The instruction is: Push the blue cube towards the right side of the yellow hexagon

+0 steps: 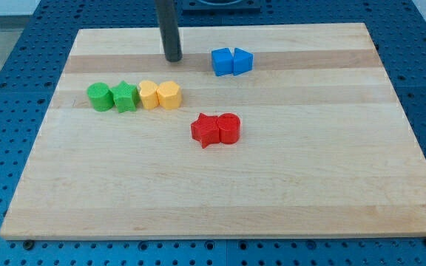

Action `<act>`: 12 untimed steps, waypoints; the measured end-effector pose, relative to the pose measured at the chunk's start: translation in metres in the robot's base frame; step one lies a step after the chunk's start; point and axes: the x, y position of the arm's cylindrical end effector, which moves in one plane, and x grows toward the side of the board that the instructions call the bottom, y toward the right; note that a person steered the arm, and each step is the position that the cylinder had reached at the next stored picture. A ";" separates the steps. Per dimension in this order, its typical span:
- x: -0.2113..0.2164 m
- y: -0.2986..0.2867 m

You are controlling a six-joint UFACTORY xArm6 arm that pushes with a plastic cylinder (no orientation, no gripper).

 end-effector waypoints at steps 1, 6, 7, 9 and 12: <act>-0.006 0.034; 0.045 0.093; 0.059 0.093; 0.078 0.101; 0.107 0.119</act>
